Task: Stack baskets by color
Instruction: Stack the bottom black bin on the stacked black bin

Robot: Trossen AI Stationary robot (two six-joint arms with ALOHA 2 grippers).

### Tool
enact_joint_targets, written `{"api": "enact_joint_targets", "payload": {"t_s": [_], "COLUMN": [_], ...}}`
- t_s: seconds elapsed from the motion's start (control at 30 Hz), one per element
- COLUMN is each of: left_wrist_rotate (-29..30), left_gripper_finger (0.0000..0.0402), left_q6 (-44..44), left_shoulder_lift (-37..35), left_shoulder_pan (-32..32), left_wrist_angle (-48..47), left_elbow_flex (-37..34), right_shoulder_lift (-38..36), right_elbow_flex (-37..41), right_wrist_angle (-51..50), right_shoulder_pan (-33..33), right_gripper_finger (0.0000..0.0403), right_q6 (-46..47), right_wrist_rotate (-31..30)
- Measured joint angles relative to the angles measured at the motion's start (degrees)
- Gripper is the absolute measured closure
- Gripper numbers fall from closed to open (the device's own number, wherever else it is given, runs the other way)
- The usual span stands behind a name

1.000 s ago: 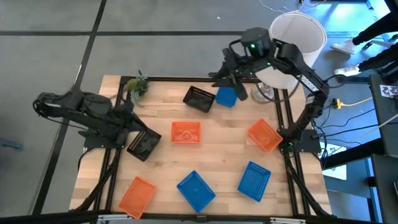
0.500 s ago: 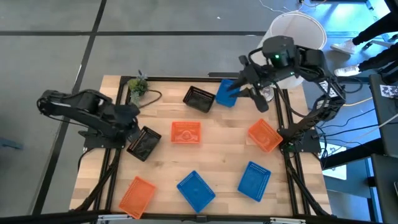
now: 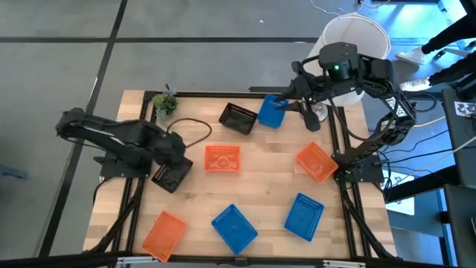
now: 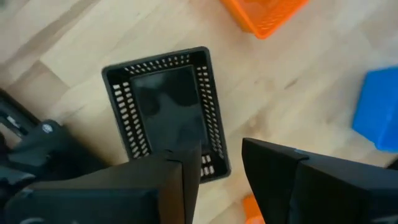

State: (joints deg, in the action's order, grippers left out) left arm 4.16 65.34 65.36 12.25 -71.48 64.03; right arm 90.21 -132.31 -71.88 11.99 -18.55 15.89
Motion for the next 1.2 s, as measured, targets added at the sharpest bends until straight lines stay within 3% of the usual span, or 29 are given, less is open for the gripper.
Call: {"api": "enact_joint_targets", "payload": {"t_s": [0.17,0.6,1.2], "left_wrist_rotate": [3.84,4.60,8.87], "left_gripper_finger": [0.0292,0.0291,0.0291], "left_q6": [2.01,-1.39,2.04], "left_shoulder_lift": [7.05,21.29,29.22], "left_shoulder_pan": [1.20,4.39,5.79], "left_wrist_angle": [0.52,6.38,6.29], "left_elbow_flex": [0.00,-0.02,-0.33], "right_shoulder_lift": [0.00,0.00,0.00], "right_elbow_flex": [0.00,0.00,0.00], "right_wrist_angle": [-0.57,-3.19,-3.90], "right_shoulder_pan": [0.00,0.00,0.00], "right_gripper_finger": [0.0301,0.0301,0.0301], "right_q6": [0.03,1.97,3.44], "right_wrist_rotate": [0.08,0.23,0.19]}}
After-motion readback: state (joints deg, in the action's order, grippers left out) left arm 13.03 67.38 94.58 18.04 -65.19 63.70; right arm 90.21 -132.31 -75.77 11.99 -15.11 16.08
